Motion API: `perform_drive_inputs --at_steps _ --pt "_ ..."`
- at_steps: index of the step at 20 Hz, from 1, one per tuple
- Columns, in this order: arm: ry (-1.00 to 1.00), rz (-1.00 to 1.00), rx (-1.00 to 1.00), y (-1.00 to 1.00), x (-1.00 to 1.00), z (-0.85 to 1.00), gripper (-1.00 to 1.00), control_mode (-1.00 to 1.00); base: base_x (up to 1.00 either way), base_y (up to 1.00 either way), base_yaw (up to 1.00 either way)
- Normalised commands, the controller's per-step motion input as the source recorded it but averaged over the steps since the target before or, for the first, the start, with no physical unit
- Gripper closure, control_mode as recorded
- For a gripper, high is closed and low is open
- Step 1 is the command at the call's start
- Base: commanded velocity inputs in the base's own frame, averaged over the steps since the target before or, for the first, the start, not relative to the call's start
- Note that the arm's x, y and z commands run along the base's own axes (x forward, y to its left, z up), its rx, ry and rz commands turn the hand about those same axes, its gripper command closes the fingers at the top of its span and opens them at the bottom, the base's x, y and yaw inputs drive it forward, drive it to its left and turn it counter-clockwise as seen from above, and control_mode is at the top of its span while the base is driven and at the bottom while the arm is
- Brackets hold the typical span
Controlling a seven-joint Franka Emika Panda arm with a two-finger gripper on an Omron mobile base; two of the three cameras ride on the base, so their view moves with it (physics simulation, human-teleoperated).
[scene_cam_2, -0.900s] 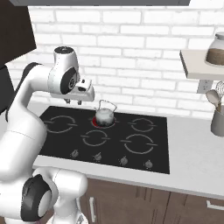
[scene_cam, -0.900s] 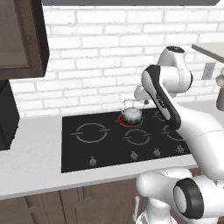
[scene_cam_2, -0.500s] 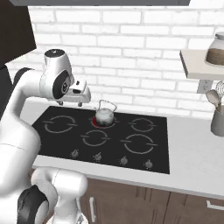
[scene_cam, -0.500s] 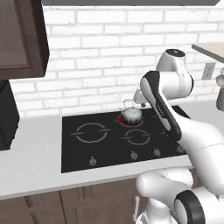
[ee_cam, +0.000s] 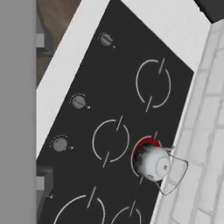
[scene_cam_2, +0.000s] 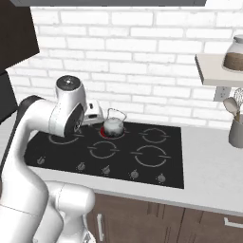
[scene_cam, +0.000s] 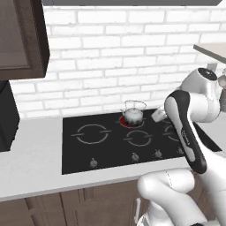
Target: Turn off the rear center burner of the stove.
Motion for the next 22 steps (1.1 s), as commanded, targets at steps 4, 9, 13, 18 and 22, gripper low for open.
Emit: perform_drive_inputs --at_steps 4,9,13,18,22 --pt "-0.04 0.5 -0.05 -0.57 -0.12 0.0 -1.0 -1.0 0.0 0.0 0.0" --pt "-0.05 0.53 -0.14 -0.46 -0.08 -0.17 -1.0 -1.0 0.0 0.0 0.0" --pt "-0.04 0.65 -0.23 -0.25 0.0 -0.5 -1.0 -1.0 0.0 0.0 0.0" --pt "-0.08 0.69 -0.29 -0.04 -0.01 -0.68 -1.0 -1.0 0.0 0.0 0.0" --pt "-0.04 0.65 -0.2 0.0 0.08 -0.45 -1.0 -1.0 0.0 0.0 0.0"
